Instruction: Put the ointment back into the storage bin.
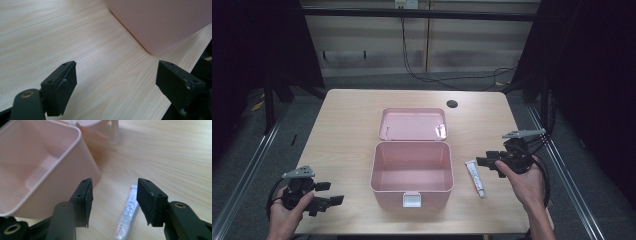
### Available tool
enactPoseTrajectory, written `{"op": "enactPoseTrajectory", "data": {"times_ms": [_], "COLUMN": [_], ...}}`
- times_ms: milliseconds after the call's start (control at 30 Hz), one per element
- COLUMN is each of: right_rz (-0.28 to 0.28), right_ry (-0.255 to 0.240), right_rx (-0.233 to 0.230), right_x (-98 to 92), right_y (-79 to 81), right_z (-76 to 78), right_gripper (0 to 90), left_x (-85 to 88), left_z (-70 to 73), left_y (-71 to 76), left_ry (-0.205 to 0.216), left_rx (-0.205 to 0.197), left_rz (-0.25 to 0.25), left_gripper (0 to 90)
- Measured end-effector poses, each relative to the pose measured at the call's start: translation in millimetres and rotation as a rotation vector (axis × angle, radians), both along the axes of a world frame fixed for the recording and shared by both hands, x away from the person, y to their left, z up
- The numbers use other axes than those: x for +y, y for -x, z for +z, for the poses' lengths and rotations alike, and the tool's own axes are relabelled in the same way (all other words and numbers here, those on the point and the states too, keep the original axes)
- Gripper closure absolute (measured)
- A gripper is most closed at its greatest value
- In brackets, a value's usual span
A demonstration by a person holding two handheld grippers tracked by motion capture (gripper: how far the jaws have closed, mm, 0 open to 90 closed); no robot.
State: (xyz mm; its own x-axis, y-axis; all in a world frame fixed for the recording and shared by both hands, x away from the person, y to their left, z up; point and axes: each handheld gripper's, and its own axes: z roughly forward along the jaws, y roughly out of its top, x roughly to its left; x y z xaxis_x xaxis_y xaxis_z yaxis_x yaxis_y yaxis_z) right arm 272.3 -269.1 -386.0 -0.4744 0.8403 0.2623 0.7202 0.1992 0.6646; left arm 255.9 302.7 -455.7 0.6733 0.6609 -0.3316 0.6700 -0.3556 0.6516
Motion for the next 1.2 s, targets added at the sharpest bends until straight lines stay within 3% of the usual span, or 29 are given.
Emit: {"op": "enactPoseTrajectory", "data": {"times_ms": [133, 367, 600, 900, 1200], "right_rz": [0.017, 0.060, 0.082, 0.094, 0.099], "right_ry": [0.024, 0.039, 0.065, 0.070, 0.153], "right_rx": [0.034, 0.155, 0.229, 0.300, 0.349], "right_x": [2.6, 7.8, 11.8, 14.4, 18.0], "right_y": [-7.4, -23.4, -29.6, -35.2, -36.7], "right_z": [-6.8, -21.3, -27.4, -40.2, -47.9], "right_gripper": [48.7, 48.0, 49.5, 47.6, 53.4], "left_x": [-0.1, -0.2, -0.7, -1.3, -0.6], "left_z": [0.0, -0.3, 0.0, 0.4, 0.4], "left_y": [0.0, -0.2, -0.3, -0.2, 0.0], "left_ry": [-0.002, -0.010, -0.011, -0.009, -0.007], "left_rx": [-0.002, -0.001, -0.001, -0.003, 0.000], "left_rz": [-0.002, -0.002, -0.010, -0.015, -0.018], "left_gripper": [17.0, 17.0, 17.0, 17.1, 17.0]}}
